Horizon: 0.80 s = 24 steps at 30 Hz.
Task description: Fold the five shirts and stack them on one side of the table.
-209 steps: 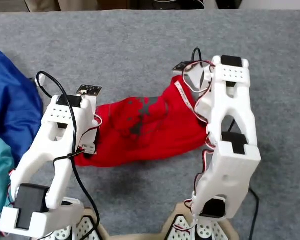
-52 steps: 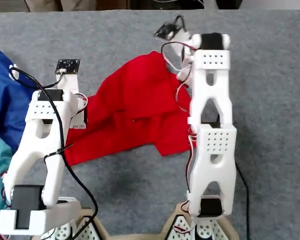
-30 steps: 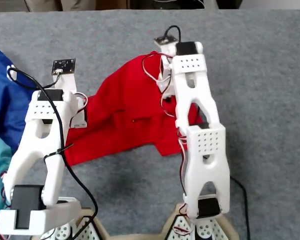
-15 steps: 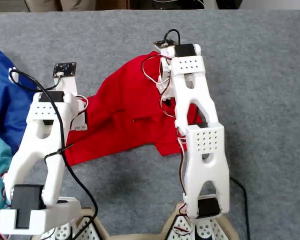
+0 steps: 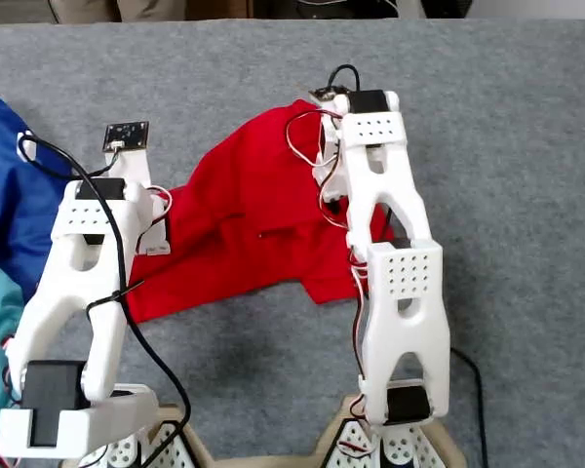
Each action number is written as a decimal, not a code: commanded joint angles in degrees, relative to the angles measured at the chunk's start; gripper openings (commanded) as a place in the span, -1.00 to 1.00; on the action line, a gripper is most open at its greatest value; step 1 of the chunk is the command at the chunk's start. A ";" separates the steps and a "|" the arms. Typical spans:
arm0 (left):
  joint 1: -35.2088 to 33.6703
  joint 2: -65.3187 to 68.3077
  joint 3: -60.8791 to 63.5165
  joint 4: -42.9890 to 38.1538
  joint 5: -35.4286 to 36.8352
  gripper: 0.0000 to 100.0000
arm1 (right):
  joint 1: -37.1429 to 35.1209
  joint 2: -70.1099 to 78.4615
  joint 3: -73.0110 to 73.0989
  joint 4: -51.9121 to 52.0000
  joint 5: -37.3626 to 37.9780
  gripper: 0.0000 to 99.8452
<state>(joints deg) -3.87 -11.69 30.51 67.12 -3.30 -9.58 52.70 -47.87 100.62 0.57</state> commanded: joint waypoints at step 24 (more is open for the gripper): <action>0.62 -1.19 -0.62 -0.53 0.44 -0.96 | 1.10 5.85 -8.04 1.49 -0.35 -0.98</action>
<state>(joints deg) -3.87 -11.69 30.51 67.12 -3.30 -9.23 58.77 -52.18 101.05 0.66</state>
